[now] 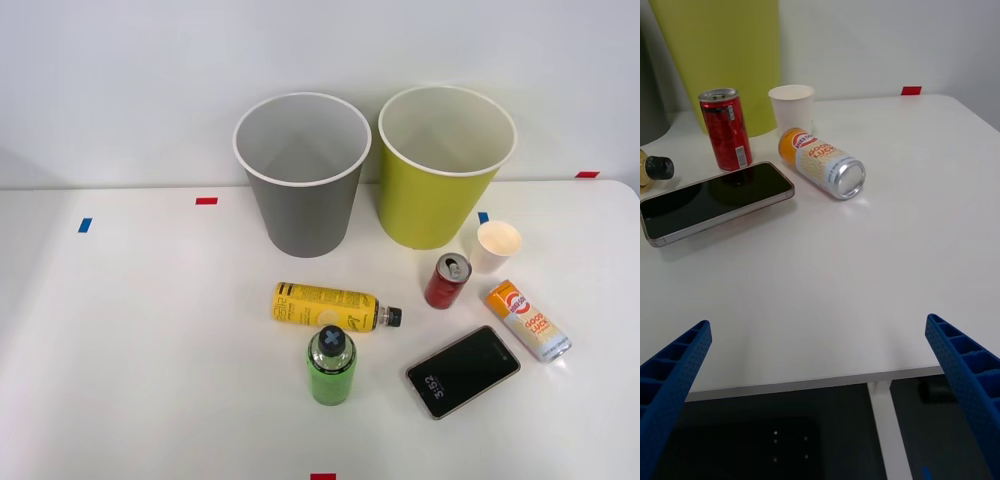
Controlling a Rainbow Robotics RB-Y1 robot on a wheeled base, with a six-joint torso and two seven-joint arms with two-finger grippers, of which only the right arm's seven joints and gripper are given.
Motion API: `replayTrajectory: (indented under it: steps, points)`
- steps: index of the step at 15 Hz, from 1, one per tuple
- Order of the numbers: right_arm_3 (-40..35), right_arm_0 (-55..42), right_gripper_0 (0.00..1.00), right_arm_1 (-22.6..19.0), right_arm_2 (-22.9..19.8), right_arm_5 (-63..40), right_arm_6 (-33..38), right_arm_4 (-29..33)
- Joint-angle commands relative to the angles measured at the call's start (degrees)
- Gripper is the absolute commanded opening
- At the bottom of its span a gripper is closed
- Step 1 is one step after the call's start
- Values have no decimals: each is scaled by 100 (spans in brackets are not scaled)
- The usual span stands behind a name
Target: Put cans in the gray bin, plastic bottles in the light green bin
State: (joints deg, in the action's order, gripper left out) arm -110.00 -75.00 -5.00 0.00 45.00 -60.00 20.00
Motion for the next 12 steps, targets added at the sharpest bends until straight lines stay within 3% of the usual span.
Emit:
replayTrajectory:
  steps: [1,12]
  points:
    - [-162,381,100,69,62,-193,-3,13]
    - [-162,381,100,69,62,-193,-3,13]
